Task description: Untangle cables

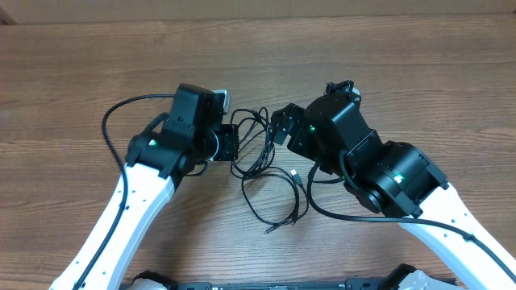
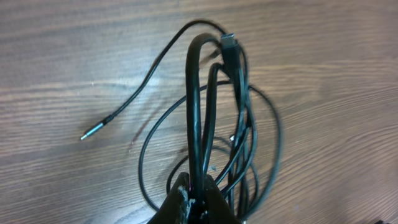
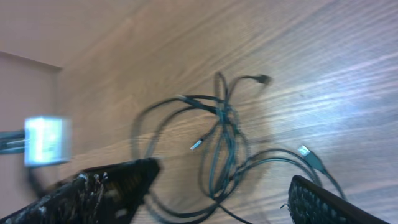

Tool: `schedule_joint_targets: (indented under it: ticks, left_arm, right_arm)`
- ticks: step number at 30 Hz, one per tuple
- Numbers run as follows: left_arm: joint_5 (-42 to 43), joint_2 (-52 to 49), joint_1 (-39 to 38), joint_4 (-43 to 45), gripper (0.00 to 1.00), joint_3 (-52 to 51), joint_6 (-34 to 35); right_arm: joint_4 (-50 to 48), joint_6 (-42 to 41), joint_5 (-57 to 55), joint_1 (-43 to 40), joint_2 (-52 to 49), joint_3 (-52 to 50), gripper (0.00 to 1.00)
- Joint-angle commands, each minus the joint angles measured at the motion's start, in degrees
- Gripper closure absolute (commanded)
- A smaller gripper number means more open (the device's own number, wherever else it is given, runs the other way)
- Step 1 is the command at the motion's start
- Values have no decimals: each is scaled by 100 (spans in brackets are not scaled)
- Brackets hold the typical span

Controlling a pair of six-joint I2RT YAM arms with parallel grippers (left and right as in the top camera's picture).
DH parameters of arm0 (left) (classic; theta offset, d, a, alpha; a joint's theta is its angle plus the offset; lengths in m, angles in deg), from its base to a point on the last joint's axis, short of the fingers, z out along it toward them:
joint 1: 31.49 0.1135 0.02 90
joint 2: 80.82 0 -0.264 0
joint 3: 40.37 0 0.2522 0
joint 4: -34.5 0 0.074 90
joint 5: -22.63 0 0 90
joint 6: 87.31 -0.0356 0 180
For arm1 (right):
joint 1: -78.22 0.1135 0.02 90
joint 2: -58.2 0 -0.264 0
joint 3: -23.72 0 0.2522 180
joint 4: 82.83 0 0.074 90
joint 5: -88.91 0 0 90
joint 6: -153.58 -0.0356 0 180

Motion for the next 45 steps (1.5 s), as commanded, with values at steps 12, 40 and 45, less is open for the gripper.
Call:
schedule_joint_targets:
  ticks: [12, 40, 45]
  left_arm:
    - [2, 1379, -31, -4, 96, 120, -26]
    - [142, 1419, -31, 26, 96, 647, 37]
    - [74, 1416, -31, -129, 96, 645, -33]
  right_arm:
    - [-203, 24, 496, -15, -846, -15, 24]
    - [-332, 24, 933, 372, -1515, -24, 96]
    - [-455, 24, 933, 372, -1515, -24, 96]
